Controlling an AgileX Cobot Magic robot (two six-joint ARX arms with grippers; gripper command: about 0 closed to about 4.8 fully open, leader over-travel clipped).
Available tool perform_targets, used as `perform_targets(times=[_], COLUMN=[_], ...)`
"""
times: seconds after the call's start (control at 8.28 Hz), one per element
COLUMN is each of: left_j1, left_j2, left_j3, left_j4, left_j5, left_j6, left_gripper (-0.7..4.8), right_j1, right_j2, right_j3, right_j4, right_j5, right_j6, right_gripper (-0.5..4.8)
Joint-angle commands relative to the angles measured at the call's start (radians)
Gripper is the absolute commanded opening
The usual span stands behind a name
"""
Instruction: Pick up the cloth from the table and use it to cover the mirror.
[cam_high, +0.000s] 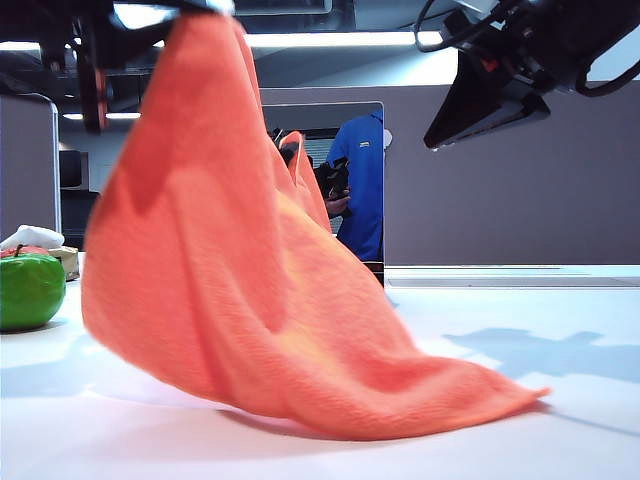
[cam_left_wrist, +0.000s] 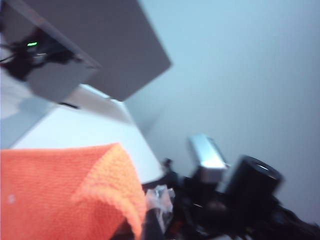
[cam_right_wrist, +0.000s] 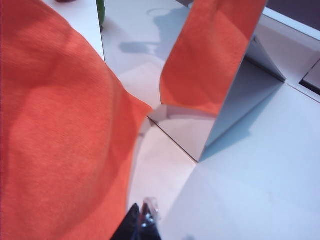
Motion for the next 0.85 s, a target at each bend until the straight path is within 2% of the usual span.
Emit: perform_targets(times=[0.12, 0.36, 0.6, 0.73, 0.85], left_j1=[-0.002, -0.002, -0.002, -0.002, -0.002], left_j2=[-0.109, -0.16, -0.238, -0.251, -0.286], left_j3=[0.002, 0.002, 0.009, 0.015, 0.069], left_j4=[-0.12, -0.208, -0.214, -0.214, -0.213], left_j5=[0.088, 0.093, 0.123, 0.13, 0.201], left_j6=[-0.005, -0.003, -0.027, -0.026, -0.027], left_gripper=[-0.06, -0.06, -0.06, -0.06, -0.06], right_j1=[0.0, 0.0, 0.0, 0.0, 0.0], right_j2=[-0.001, -0.001, -0.001, -0.001, -0.001], right_j3=[0.005, -0.005, -0.005, -0.005, -0.004], right_j4=[-0.01, -0.029, -0.048, -0.046, -0.042], right_j5=[-0.14, -0.184, -0.261, -0.269, -0.31], right_j6=[-0.002, -0.003, -0.003, -0.003, -0.003], right_gripper=[1.5, 1.94, 2.27, 2.36, 2.44])
